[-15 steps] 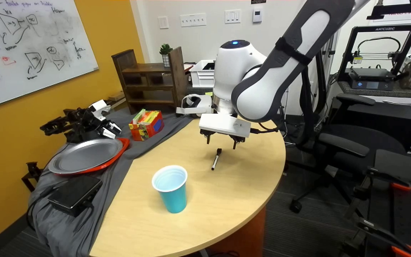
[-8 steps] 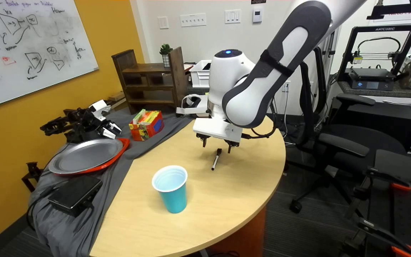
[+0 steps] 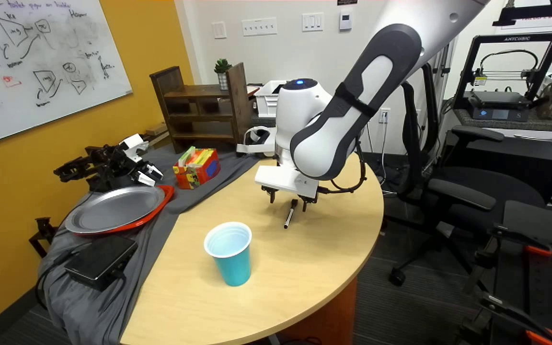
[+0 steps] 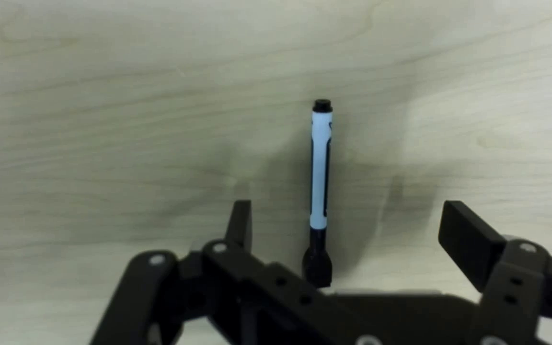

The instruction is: Put the black marker inside the light blue cup

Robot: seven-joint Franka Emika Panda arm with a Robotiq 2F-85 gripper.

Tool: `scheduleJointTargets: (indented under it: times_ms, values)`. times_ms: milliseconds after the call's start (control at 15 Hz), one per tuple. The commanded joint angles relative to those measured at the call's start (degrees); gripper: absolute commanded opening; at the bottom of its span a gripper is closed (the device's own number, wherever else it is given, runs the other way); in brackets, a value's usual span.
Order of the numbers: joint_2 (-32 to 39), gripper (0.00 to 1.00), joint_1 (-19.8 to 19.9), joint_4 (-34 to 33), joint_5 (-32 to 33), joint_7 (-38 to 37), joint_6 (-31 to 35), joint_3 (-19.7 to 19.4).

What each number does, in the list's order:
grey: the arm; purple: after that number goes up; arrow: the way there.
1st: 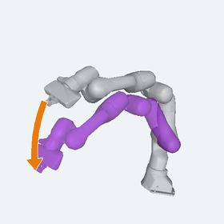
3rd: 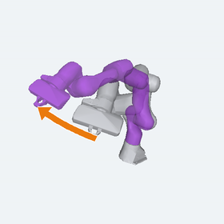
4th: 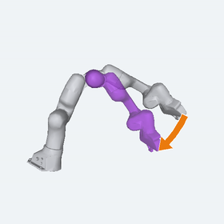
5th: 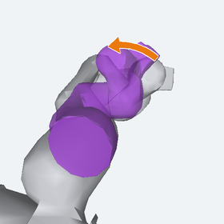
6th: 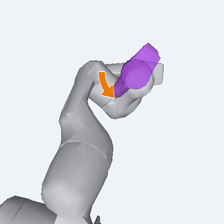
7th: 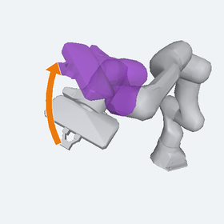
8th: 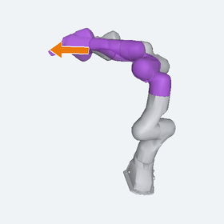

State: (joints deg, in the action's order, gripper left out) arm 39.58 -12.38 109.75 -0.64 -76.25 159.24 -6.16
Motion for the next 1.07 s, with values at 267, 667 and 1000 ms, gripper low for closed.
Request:
scheduleJointTargets:
  times_ms: [267, 667, 1000]
  values:
    - [3.05, 0.81, 1.44, -3.84, -3.24, 3.48, -3.22, 1.01]
    - [4.85, 0.72, 2.24, -5.64, -4.42, 5.25, -4.17, 1.53]
    - [6.06, 0.60, 2.35, -7.45, -4.66, 5.96, -6.24, 1.50]
